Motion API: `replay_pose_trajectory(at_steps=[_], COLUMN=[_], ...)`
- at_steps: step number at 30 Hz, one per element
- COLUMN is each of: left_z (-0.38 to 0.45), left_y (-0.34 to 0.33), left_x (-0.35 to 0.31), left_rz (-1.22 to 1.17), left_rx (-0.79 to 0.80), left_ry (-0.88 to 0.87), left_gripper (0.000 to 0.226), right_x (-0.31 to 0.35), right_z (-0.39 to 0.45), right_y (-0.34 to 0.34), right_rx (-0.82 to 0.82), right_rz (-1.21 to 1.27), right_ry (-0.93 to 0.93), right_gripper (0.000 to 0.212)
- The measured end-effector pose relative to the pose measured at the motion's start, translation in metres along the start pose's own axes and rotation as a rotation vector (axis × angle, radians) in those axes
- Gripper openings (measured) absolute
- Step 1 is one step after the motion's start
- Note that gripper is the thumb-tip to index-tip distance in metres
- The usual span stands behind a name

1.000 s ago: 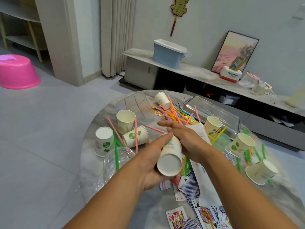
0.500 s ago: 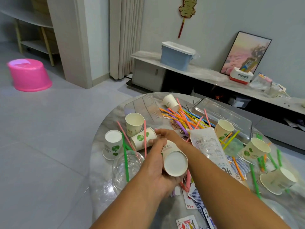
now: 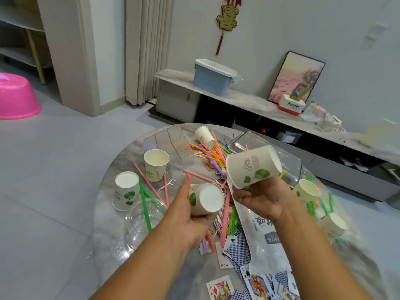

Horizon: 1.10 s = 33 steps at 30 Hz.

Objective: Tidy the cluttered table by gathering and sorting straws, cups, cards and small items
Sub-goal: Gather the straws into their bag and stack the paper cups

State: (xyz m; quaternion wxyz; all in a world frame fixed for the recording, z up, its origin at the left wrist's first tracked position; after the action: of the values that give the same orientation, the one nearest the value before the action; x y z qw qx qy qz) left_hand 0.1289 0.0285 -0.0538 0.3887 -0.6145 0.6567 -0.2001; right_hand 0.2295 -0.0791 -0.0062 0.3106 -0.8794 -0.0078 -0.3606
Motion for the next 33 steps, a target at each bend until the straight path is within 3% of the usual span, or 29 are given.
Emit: replay_pose_trajectory(at_steps=[4, 11, 13, 15, 18, 20, 22, 23, 26, 29, 31, 33], left_z=[0.004, 0.014, 0.012, 0.013, 0.011, 0.008, -0.001, -0.003, -0.004, -0.007, -0.006, -0.005], left_y=[-0.003, -0.007, -0.012, -0.012, -0.01, -0.012, -0.018, -0.017, -0.008, -0.011, -0.013, -0.015], left_x=[0.015, 0.034, 0.04, 0.044, 0.046, 0.054, 0.064, 0.067, 0.06, 0.037, 0.023, 0.009], left_rz=[-0.06, -0.032, -0.026, -0.005, 0.018, 0.036, 0.13, 0.202, 0.423, 0.57, 0.663, 0.787], left_rx=[-0.043, -0.035, 0.003, 0.022, -0.016, 0.025, 0.134, 0.152, 0.137, 0.168, 0.188, 0.232], left_ry=[-0.035, -0.084, -0.07, -0.07, -0.044, 0.022, 0.082, 0.091, 0.046, -0.028, -0.106, -0.206], left_gripper=[0.042, 0.041, 0.045, 0.045, 0.034, 0.032, 0.041, 0.045, 0.039, 0.021, 0.031, 0.059], right_x=[-0.024, -0.041, -0.041, -0.031, -0.006, -0.005, -0.014, -0.016, -0.015, -0.016, -0.017, -0.017], right_z=[-0.014, -0.016, -0.02, -0.03, -0.05, -0.057, -0.055, -0.053, -0.049, -0.041, -0.039, -0.039], right_y=[-0.003, 0.029, 0.031, 0.027, 0.01, -0.011, -0.023, -0.023, -0.013, 0.0, 0.005, 0.007], right_rx=[-0.001, -0.387, -0.477, -0.538, -0.471, -0.413, -0.429, -0.437, -0.357, -0.308, -0.34, -0.351], right_rz=[0.028, -0.265, -0.3, -0.244, -0.238, -0.494, -0.801, -0.88, -0.818, -0.663, -0.594, -0.542], right_ry=[-0.065, -0.178, -0.117, 0.069, 0.446, 0.574, 0.642, 0.68, 0.713, 0.646, 0.641, 0.636], right_gripper=[0.008, 0.026, 0.022, 0.017, 0.04, 0.045, 0.043, 0.052, 0.085, 0.103, 0.104, 0.1])
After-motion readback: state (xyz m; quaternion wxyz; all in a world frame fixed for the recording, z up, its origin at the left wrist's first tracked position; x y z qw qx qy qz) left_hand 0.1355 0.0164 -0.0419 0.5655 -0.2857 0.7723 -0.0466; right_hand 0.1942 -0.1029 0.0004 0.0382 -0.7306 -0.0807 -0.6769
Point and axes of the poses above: each hand's wrist, its own z-axis towards the middle knuckle, its own y-axis out of the back of the hand, x = y × z, the point moved 8 cm from there along z, towards the middle knuckle, and after that the axes turned 13 degrees about -y, right-handed, at the moved point
